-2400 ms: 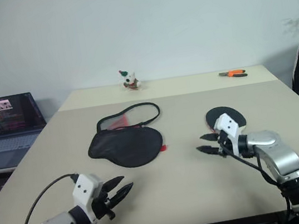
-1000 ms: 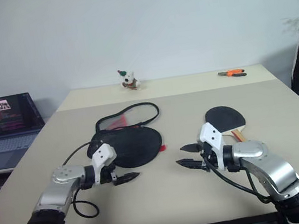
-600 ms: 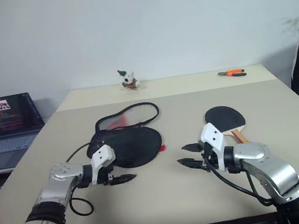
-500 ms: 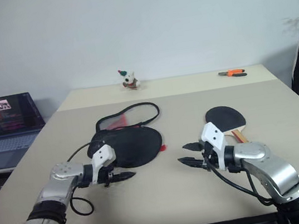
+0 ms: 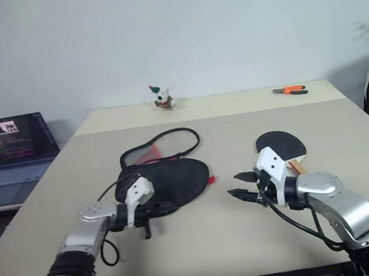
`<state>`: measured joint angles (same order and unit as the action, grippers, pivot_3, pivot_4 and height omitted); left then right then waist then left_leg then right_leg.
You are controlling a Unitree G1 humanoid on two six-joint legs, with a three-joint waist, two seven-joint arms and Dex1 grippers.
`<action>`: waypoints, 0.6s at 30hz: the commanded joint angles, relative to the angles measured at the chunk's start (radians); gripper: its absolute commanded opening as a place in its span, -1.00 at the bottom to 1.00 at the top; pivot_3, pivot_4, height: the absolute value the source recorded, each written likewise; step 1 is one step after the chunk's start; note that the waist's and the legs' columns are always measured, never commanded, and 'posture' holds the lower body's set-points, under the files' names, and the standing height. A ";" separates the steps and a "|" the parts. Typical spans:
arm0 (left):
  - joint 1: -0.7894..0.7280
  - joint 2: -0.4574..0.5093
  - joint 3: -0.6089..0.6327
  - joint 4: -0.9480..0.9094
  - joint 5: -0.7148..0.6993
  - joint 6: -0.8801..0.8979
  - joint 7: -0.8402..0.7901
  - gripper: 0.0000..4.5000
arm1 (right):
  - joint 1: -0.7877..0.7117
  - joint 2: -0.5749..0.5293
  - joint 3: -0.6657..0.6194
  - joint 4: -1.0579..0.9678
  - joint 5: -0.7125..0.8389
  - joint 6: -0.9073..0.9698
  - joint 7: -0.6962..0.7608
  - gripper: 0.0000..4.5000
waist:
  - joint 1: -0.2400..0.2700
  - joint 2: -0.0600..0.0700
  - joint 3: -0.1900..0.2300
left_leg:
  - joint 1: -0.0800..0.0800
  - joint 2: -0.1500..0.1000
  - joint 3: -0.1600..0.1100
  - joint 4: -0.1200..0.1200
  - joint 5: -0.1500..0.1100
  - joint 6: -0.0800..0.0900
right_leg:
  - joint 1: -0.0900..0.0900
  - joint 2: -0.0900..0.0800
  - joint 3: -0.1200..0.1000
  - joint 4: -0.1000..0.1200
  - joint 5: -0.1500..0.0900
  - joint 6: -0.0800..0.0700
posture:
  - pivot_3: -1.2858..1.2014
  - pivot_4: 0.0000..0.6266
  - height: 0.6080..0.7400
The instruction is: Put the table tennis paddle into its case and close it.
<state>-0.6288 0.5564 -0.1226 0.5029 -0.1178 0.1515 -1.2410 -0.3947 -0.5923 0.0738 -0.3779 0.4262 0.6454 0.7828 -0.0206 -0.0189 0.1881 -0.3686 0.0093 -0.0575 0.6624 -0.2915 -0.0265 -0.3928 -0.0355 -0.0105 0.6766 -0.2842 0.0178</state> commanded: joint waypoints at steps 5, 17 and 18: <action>-0.099 -0.175 -0.081 -0.124 0.038 0.221 0.188 -0.99 | 0.005 -0.052 -0.045 -0.014 0.034 -0.009 0.042 0.01 | 0.009 0.000 0.000 | 0.000 -0.001 0.001 0.001 0.000 0.000 | 0.000 0.001 0.000 0.000 0.000 0.000 | 0.03 -0.52 1.00; -0.033 -0.093 -0.080 -0.259 0.007 0.249 0.127 -0.05 | 0.003 -0.051 -0.047 -0.049 0.056 0.039 0.024 0.01 | -0.012 0.000 0.000 | 0.001 0.001 0.002 -0.001 0.000 0.000 | -0.002 0.002 0.001 0.001 0.000 0.000 | 0.03 -0.52 1.00; -0.003 -0.060 -0.058 -0.306 -0.025 0.263 0.099 0.09 | 0.000 -0.043 -0.046 -0.050 0.060 0.049 0.015 0.01 | -0.012 0.000 0.000 | 0.001 0.002 0.002 -0.001 0.000 0.000 | -0.002 0.002 0.002 0.002 0.000 0.000 | 0.03 -0.52 1.00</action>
<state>-0.6435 0.4679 -0.2249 0.2875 -0.0927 0.4014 -1.0980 -0.3824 -0.6403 0.0526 -0.3859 0.4627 0.6870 0.8077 -0.0325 -0.0191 0.1883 -0.3676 0.0110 -0.0558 0.6615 -0.2913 -0.0269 -0.3945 -0.0339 -0.0089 0.6781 -0.2843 0.0176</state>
